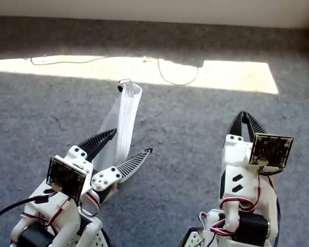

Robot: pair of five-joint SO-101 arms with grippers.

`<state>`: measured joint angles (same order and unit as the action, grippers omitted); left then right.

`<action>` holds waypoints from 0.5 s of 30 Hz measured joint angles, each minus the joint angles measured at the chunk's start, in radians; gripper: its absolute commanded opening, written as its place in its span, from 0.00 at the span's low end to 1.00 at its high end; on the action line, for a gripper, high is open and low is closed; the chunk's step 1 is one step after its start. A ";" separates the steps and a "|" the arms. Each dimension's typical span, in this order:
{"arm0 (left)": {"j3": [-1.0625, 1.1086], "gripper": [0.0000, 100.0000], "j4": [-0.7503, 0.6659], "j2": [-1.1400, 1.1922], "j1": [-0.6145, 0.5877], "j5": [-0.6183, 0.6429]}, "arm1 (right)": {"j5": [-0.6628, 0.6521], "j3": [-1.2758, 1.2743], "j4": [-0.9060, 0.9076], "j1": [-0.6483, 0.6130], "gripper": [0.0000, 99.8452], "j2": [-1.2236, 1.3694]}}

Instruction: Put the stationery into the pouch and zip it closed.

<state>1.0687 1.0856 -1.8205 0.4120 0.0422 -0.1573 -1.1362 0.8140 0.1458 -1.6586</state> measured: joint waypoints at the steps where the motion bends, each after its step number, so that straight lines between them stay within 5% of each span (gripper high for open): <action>1: 0.000 0.29 0.000 0.000 0.000 0.000 | 0.000 0.000 0.000 0.000 0.01 0.000; 15: -0.130 0.29 0.049 0.000 -0.006 0.057 | 0.000 0.000 0.000 0.000 0.01 0.000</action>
<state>0.9383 1.1347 -1.8205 0.4058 0.0990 -0.1573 -1.1362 0.8140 0.1458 -1.6586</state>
